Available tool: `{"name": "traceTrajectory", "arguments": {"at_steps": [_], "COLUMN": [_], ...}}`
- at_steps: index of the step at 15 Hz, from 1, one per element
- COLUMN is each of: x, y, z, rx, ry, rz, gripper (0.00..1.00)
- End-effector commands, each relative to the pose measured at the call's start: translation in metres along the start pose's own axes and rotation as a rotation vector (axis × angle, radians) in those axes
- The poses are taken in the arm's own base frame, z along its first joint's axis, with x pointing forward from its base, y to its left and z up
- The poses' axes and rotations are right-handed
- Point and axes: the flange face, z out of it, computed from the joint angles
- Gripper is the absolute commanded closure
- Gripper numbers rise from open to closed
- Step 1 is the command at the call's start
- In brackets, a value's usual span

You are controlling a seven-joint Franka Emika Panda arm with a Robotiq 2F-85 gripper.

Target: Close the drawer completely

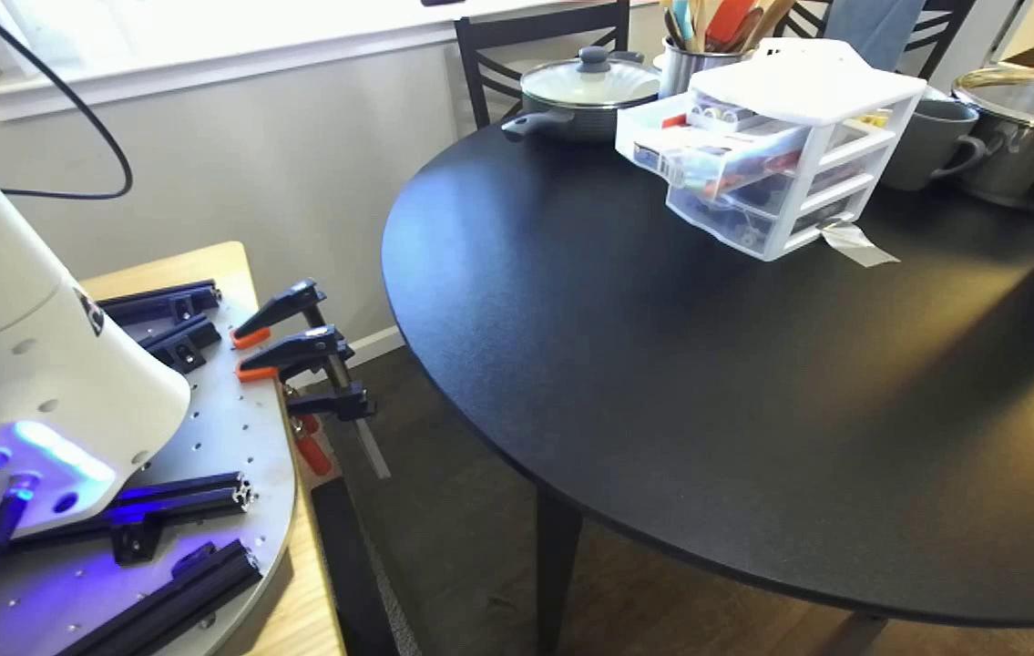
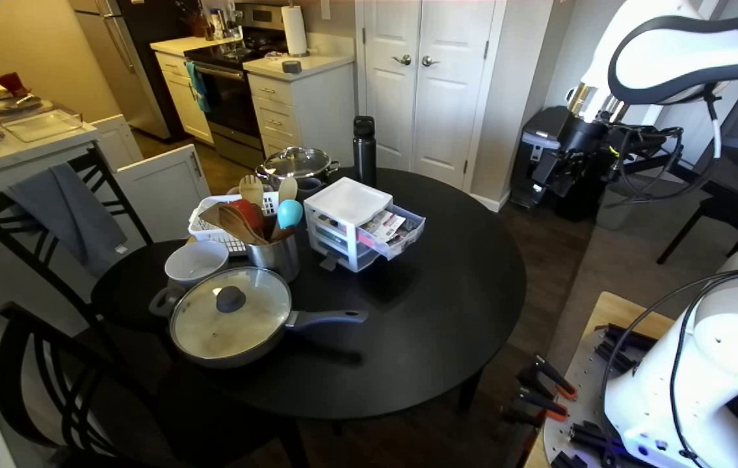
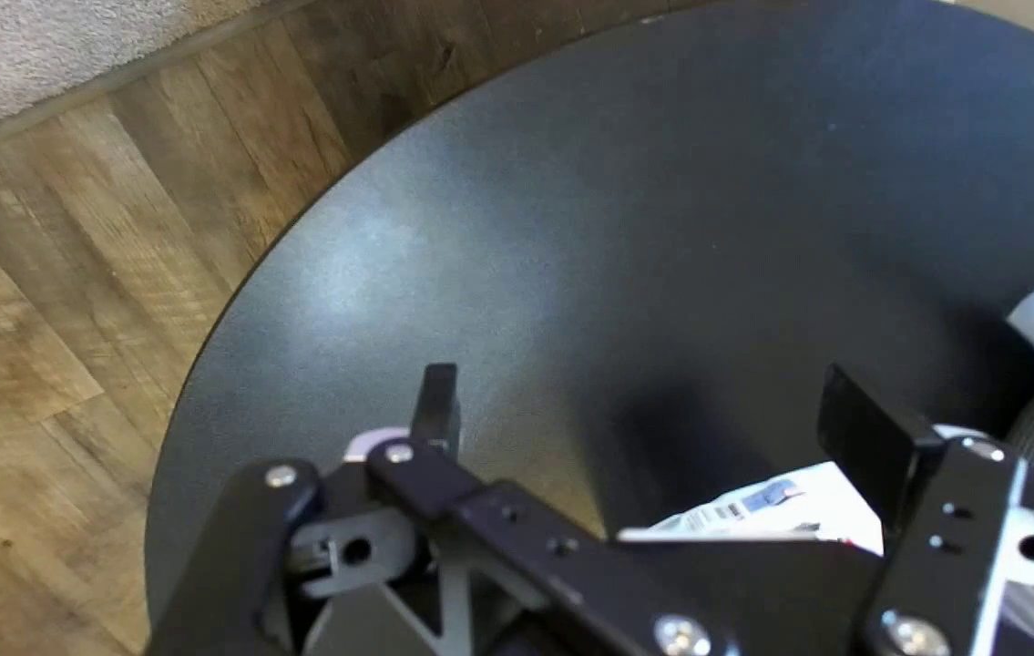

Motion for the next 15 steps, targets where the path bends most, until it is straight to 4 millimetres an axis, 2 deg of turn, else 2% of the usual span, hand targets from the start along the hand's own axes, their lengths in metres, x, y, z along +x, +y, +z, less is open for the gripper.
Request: {"name": "traceTrajectory", "arguments": {"at_steps": [1,4,6,10,15], "x": [0.009,0.014,0.019,0.029,0.041], "y": [-0.042,-0.070,-0.076,-0.079,-0.085], "z": [0.012,0.034,0.057,0.094,0.123], "rx": [-0.028,-0.078,-0.112,-0.145,-0.145], "ry": [0.025,0.049,0.059,0.034,0.007], "rz": [0.193,0.345,0.442,0.654,0.922], "gripper": [0.00,0.00,0.00,0.00,0.00]}}
